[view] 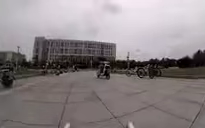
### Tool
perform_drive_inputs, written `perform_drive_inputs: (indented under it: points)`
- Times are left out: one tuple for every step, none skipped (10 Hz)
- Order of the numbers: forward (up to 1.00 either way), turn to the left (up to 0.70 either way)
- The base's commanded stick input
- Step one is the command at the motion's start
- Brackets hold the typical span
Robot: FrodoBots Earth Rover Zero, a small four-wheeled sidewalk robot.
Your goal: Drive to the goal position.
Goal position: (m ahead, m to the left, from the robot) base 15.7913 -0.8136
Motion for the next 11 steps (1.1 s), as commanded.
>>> perform_drive_inputs:
  points:
    - [0.00, 0.00]
    - [0.00, 0.00]
    - [0.00, 0.00]
    - [0.00, 0.00]
    - [0.00, 0.00]
    - [0.00, 0.15]
    - [0.00, 0.30]
    - [0.00, 0.53]
    - [0.00, 0.83]
    - [0.00, 0.85]
    - [0.00, 0.85]
